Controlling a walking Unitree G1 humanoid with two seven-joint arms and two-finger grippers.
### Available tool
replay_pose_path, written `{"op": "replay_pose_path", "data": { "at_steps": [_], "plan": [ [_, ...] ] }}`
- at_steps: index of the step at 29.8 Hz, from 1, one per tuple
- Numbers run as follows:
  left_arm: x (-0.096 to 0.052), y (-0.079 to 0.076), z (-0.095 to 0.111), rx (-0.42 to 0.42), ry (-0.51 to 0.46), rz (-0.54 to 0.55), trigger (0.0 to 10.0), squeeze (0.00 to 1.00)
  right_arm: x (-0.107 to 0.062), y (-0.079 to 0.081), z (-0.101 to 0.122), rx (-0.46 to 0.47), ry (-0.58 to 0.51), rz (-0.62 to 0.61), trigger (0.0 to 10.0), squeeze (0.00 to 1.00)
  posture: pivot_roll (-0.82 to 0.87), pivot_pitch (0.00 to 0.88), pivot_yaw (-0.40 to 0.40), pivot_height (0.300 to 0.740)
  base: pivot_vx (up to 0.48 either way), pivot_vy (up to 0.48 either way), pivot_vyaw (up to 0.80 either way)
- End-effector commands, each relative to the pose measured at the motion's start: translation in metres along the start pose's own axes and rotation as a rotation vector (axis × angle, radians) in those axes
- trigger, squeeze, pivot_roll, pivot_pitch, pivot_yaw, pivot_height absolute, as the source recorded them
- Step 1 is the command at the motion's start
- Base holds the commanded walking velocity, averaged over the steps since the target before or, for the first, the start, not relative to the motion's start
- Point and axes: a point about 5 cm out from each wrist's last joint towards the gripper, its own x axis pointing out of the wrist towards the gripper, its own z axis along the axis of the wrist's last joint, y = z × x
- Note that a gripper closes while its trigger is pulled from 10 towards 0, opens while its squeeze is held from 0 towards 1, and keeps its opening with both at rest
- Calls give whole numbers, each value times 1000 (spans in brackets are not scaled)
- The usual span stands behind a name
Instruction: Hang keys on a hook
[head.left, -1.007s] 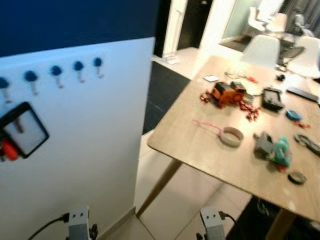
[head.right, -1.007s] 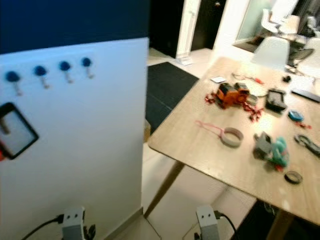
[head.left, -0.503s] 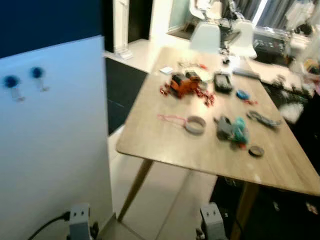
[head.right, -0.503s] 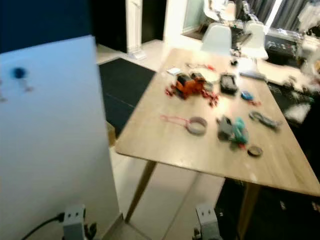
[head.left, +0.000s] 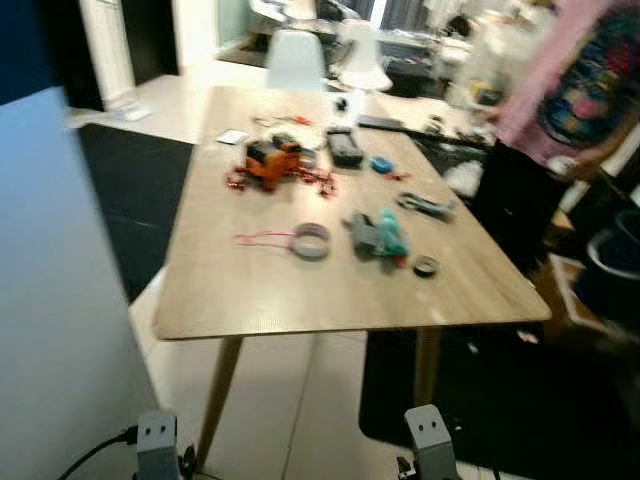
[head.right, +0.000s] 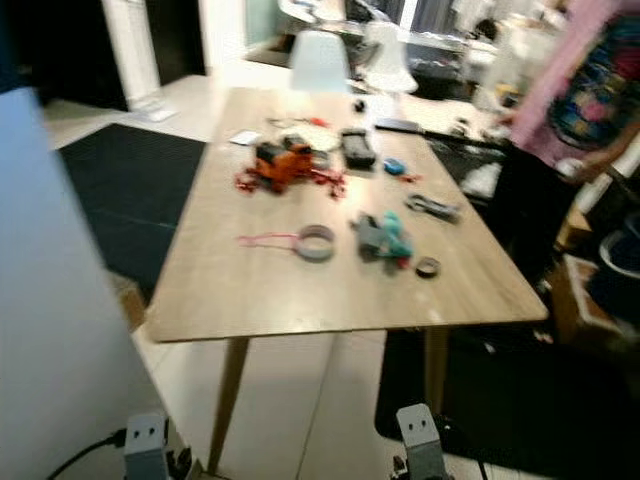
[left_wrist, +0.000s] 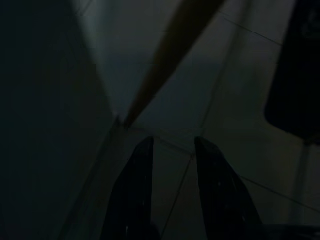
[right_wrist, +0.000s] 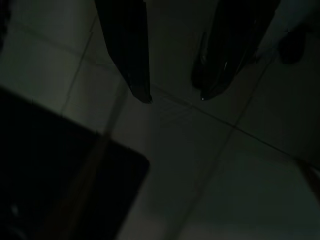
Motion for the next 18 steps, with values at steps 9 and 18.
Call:
{"op": "replay_pose_path", "data": {
  "at_steps": [9,18],
  "plan": [
    [0,1,1,-42,-16,30,10000,0,-1,4,-5,-15,29,16,10000,0,62,32,-56,740,0,0,-267],
    [0,4,3,-34,-19,44,10000,0,2,13,0,-15,19,25,10000,0,65,36,-51,740,0,-40,0]
  ]
}}
